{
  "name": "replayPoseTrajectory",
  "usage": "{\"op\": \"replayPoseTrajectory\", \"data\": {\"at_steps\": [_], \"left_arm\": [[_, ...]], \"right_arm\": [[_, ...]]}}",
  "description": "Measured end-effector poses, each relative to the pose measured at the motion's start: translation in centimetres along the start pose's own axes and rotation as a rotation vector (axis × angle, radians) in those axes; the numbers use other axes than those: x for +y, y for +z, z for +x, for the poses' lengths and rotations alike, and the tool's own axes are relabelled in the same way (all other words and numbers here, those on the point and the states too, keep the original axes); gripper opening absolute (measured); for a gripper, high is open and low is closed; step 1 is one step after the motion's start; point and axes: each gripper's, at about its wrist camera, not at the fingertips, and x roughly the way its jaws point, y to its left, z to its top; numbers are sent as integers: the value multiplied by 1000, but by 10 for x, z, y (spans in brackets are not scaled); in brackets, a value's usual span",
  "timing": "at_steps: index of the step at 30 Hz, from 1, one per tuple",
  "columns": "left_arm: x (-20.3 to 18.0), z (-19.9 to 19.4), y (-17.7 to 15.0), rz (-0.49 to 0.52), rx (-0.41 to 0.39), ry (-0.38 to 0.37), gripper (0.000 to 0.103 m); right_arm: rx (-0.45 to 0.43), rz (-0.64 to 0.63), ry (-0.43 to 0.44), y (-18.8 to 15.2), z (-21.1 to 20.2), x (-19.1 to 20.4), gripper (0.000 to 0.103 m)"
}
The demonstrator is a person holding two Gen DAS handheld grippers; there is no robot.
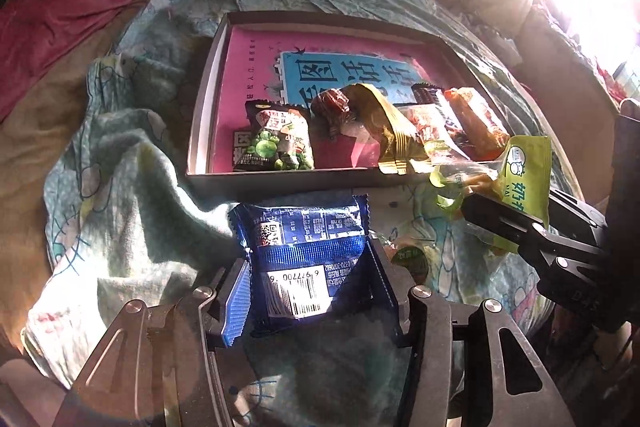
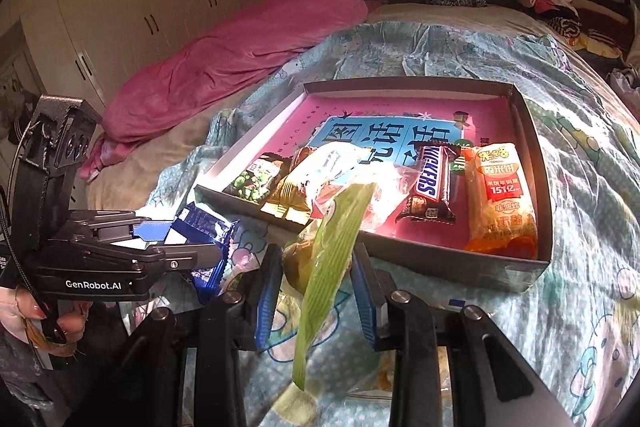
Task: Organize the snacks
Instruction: 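Carry the blue package over the box with the left tool while the right carries the green bag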
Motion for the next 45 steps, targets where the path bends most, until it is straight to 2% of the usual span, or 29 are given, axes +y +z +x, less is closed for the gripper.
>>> {"op": "replayPoseTrajectory", "data": {"at_steps": [14,23,32,45], "left_arm": [[6,-41,17,-33,-106,14,54],[6,-51,30,-42,-144,22,54],[1,-47,39,-42,-150,26,54],[-13,-19,58,-30,-134,19,54]], "right_arm": [[-123,65,7,10,-30,-14,35],[-184,90,-3,15,-44,-23,35],[-212,106,-20,20,-49,-31,35],[-235,138,-52,28,-48,-47,35]]}}
